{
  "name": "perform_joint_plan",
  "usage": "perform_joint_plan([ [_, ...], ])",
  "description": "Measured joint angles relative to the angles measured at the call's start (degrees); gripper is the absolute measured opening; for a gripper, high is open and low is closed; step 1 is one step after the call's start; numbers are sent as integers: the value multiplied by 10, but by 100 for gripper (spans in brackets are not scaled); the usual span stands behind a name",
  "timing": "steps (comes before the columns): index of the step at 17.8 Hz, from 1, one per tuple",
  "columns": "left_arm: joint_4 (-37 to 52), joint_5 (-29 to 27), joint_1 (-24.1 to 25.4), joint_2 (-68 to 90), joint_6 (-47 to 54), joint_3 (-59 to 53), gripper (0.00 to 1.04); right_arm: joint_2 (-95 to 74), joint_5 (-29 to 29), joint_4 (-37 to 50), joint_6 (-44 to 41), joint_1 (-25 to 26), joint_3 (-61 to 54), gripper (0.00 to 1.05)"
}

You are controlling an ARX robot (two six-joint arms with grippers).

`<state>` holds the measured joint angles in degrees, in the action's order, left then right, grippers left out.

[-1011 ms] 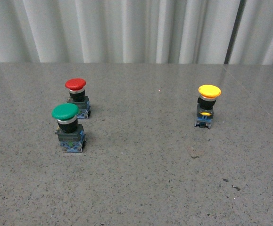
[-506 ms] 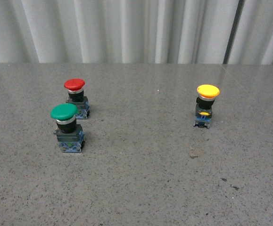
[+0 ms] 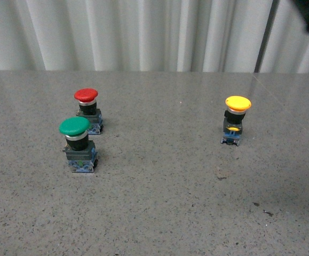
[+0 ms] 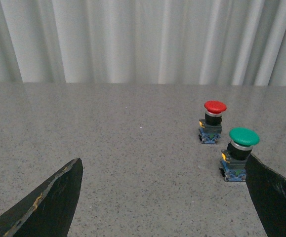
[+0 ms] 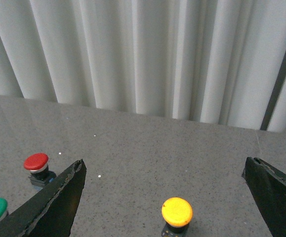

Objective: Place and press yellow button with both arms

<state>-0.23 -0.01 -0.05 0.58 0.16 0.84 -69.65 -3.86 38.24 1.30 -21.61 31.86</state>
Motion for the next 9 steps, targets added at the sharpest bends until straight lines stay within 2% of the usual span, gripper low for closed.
perform_joint_plan([
  [2, 0, 0, 0, 0, 0, 0, 98, -87, -26, 11, -16, -24, 53, 98],
  [3, 0, 0, 0, 0, 0, 0, 98, -136, -43, 23, -28, -32, 85, 90],
  [6, 0, 0, 0, 0, 0, 0, 98, -232, -67, 23, -43, -35, 129, 57],
  [9, 0, 0, 0, 0, 0, 0, 98, -276, -72, 1, -45, -15, 155, 24],
])
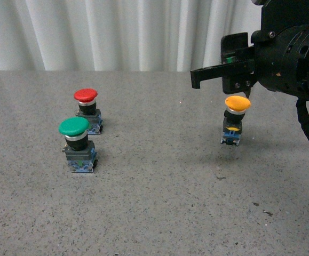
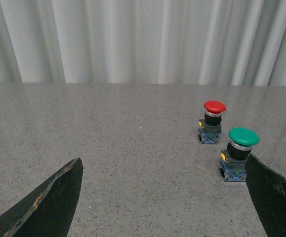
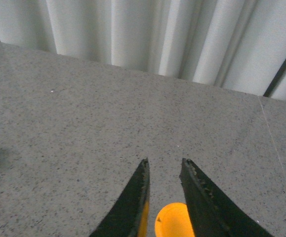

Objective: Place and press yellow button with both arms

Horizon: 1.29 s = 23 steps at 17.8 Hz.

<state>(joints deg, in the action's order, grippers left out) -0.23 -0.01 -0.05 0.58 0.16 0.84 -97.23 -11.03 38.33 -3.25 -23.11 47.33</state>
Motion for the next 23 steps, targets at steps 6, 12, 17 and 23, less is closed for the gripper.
perform_joint_plan([
  [6, 0, 0, 0, 0, 0, 0, 98, -41, 6, -47, 5, 26, 24, 2],
  [12, 0, 0, 0, 0, 0, 0, 98, -59, 8, -62, 13, 38, 35, 2],
  [17, 0, 0, 0, 0, 0, 0, 98, -73, 8, -57, 13, 39, 34, 2],
  [23, 0, 0, 0, 0, 0, 0, 98, -77, 8, -71, 12, 35, 31, 2],
])
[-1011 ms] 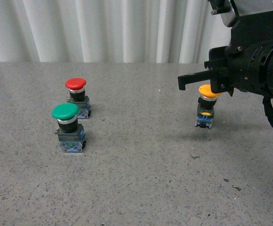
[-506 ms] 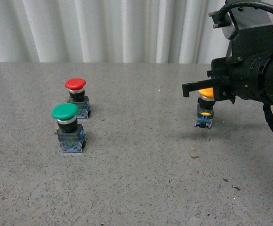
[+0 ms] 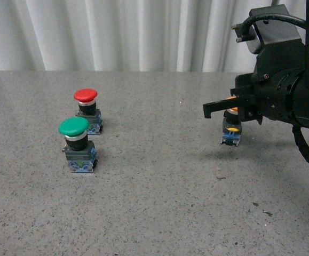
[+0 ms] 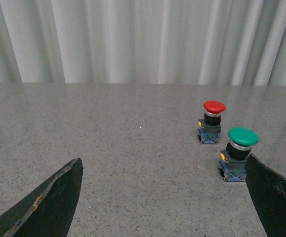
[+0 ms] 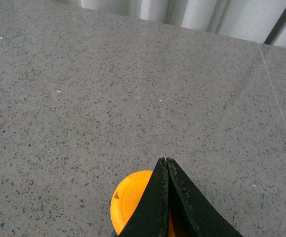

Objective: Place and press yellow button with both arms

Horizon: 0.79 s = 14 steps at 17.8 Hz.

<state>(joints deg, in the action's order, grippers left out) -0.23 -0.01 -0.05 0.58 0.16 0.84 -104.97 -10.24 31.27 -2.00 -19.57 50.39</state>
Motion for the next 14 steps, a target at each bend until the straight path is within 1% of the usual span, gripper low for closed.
perform_joint_plan([
  [5, 0, 0, 0, 0, 0, 0, 98, -7, -4, -16, -3, -7, 7, 2],
  [10, 0, 0, 0, 0, 0, 0, 98, 11, -1, -1, 1, -7, -2, 2],
  [12, 0, 0, 0, 0, 0, 0, 98, 30, 16, 47, 21, -6, -26, 2],
  [14, 0, 0, 0, 0, 0, 0, 98, 77, 38, 115, 55, -6, -47, 2],
])
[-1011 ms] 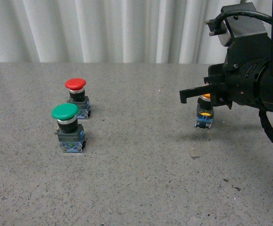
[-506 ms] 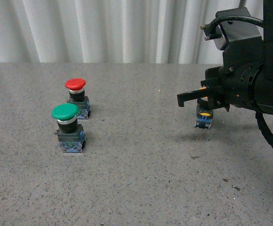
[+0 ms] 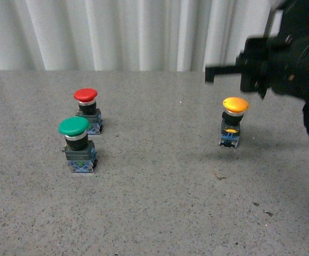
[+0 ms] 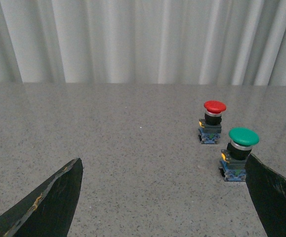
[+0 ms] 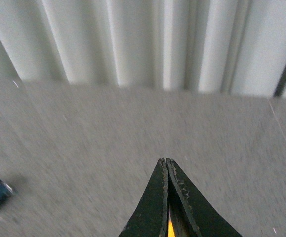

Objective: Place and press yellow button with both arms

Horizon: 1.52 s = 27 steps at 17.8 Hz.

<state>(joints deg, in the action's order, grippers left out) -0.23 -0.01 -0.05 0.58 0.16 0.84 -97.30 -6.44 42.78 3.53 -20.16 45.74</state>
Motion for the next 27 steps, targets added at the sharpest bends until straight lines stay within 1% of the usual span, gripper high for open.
perform_joint_plan([
  [2, 0, 0, 0, 0, 0, 0, 98, 83, 24, 26, 47, 4, -20, 2],
  [4, 0, 0, 0, 0, 0, 0, 98, 156, 46, 9, 80, 7, -71, 2],
  [7, 0, 0, 0, 0, 0, 0, 98, 307, 66, -66, 93, 16, -163, 2],
  [8, 0, 0, 0, 0, 0, 0, 98, 372, 77, -85, 97, 29, -188, 2],
  [9, 0, 0, 0, 0, 0, 0, 98, 437, 35, -139, 84, 36, -205, 2],
  [10, 0, 0, 0, 0, 0, 0, 98, 495, -24, -189, 46, 54, -231, 2],
  [11, 0, 0, 0, 0, 0, 0, 98, 571, -29, -249, 9, 98, -272, 2],
  [13, 0, 0, 0, 0, 0, 0, 98, 716, 50, -353, -17, 199, -313, 2],
  [15, 0, 0, 0, 0, 0, 0, 98, 787, 65, -346, -24, 204, -332, 2],
  [18, 0, 0, 0, 0, 0, 0, 98, 809, 64, -352, -28, 202, -381, 2],
  [24, 0, 0, 0, 0, 0, 0, 98, 860, 65, -358, -31, 202, -417, 2],
  [25, 0, 0, 0, 0, 0, 0, 98, 895, 64, -410, -31, 202, -417, 2],
  [26, 0, -1, 0, 0, 0, 0, 98, 939, 65, -436, -31, 202, -427, 2],
  [27, 0, 0, 0, 0, 0, 0, 98, 948, 65, -428, -31, 202, -427, 2],
])
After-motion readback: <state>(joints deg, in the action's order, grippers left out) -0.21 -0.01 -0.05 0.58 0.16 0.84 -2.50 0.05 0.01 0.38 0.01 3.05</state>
